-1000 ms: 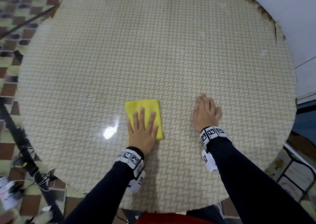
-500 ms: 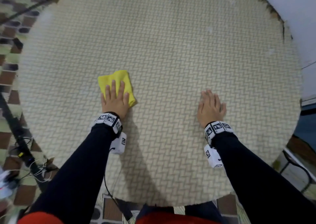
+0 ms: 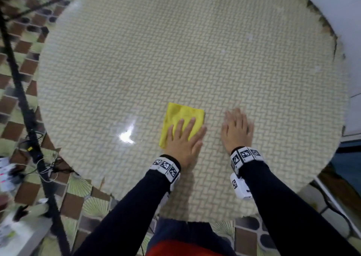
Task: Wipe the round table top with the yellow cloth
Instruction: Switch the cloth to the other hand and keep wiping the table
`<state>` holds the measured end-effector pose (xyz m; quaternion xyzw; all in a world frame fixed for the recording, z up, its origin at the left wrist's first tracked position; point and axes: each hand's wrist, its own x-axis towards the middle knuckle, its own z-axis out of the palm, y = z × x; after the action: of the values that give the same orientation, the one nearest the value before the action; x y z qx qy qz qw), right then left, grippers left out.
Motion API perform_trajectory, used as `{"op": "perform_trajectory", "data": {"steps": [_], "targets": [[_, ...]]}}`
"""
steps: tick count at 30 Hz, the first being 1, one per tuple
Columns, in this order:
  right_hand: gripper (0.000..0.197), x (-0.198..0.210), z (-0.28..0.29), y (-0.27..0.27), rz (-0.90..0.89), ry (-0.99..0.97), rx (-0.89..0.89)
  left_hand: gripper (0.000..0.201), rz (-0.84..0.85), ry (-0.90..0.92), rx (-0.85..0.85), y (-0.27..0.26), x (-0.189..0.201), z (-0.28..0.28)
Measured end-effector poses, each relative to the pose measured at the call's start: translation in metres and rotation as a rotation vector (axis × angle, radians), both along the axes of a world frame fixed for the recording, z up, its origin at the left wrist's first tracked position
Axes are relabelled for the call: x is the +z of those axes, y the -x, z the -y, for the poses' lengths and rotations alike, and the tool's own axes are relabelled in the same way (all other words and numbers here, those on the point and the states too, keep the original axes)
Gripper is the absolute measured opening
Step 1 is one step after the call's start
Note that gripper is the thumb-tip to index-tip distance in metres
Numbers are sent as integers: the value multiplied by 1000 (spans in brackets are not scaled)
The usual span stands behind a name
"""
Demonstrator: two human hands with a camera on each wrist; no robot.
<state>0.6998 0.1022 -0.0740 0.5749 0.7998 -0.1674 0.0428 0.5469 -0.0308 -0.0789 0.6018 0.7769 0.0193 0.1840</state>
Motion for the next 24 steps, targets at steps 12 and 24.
{"op": "perform_trajectory", "data": {"steps": [12,24], "targets": [[51,-2,34,-22,-42,24,79,52,-45,4,406,78,5,1],[51,0,35,-22,-35,38,90,69,-16,149,291,-38,16,58]]}}
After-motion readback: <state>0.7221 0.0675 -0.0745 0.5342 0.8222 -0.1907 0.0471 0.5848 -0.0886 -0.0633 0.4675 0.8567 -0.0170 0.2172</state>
